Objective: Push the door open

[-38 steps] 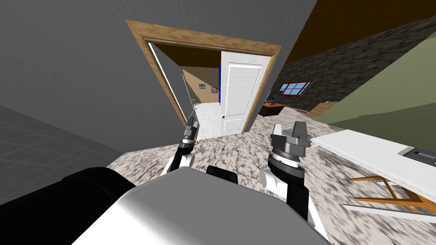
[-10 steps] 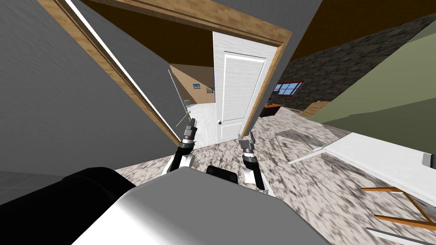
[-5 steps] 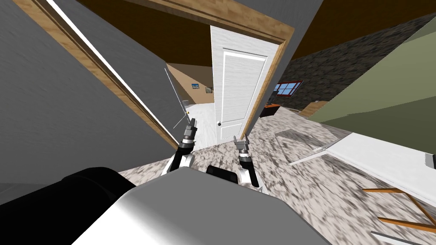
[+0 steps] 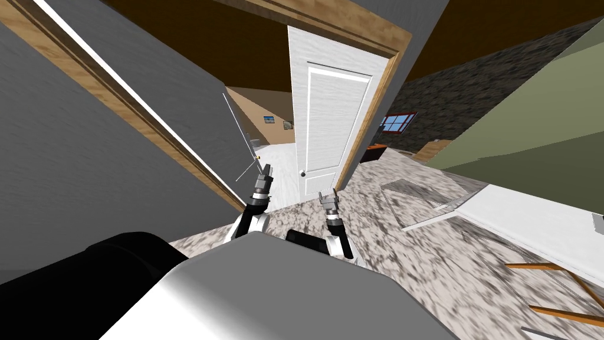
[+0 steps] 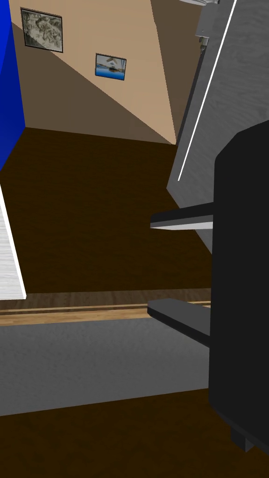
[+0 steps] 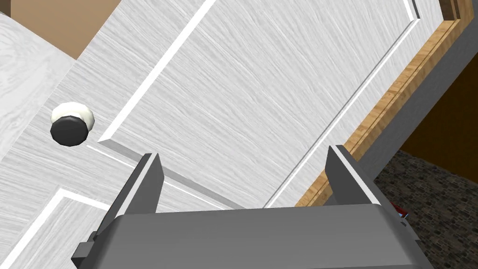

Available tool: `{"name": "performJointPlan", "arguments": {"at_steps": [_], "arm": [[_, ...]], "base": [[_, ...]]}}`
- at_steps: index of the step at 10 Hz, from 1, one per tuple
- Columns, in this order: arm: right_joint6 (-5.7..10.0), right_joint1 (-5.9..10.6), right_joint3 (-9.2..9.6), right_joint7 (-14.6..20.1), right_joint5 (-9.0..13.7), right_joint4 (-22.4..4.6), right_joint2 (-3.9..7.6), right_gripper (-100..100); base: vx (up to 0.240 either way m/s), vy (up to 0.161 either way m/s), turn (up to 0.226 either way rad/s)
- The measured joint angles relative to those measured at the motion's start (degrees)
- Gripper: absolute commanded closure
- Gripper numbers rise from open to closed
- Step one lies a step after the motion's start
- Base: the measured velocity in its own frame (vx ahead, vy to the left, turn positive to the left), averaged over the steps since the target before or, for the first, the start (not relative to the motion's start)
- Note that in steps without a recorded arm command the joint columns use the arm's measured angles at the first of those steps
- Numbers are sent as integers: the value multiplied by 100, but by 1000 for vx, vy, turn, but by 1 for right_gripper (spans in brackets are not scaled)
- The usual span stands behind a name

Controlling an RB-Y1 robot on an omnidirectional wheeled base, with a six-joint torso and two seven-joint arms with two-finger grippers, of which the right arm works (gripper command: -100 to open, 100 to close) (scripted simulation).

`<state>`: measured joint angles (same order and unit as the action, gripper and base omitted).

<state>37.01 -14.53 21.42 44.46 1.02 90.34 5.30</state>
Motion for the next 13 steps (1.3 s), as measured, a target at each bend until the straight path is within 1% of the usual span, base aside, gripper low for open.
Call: {"name": "performJointPlan", "arguments": {"at_steps": [1,2,4,5,7,9,10,11,12,13], "arm": [[-2,36,63,142,15,-119,-2,-100],[-18,29,140,275,27,-176,2,-100],[57,100,207,436,46,-421,-12,-100],[58,95,270,551,57,-481,-2,-100],[139,195,376,836,97,-809,5,-100],[171,246,504,1106,126,-1052,-1,-100],[209,289,567,1232,138,-1216,-22,-100],[198,309,631,1352,149,-1293,-37,-100],[171,320,688,1489,168,-1341,-13,-100],[190,347,752,1612,178,-1477,-34,-100]], "base": [[105,24,-27],[58,14,-9],[67,15,-24],[83,20,-30],[100,14,-27],[105,14,-29],[106,31,-25],[91,43,-31],[92,37,-30],[99,25,-21]]}}
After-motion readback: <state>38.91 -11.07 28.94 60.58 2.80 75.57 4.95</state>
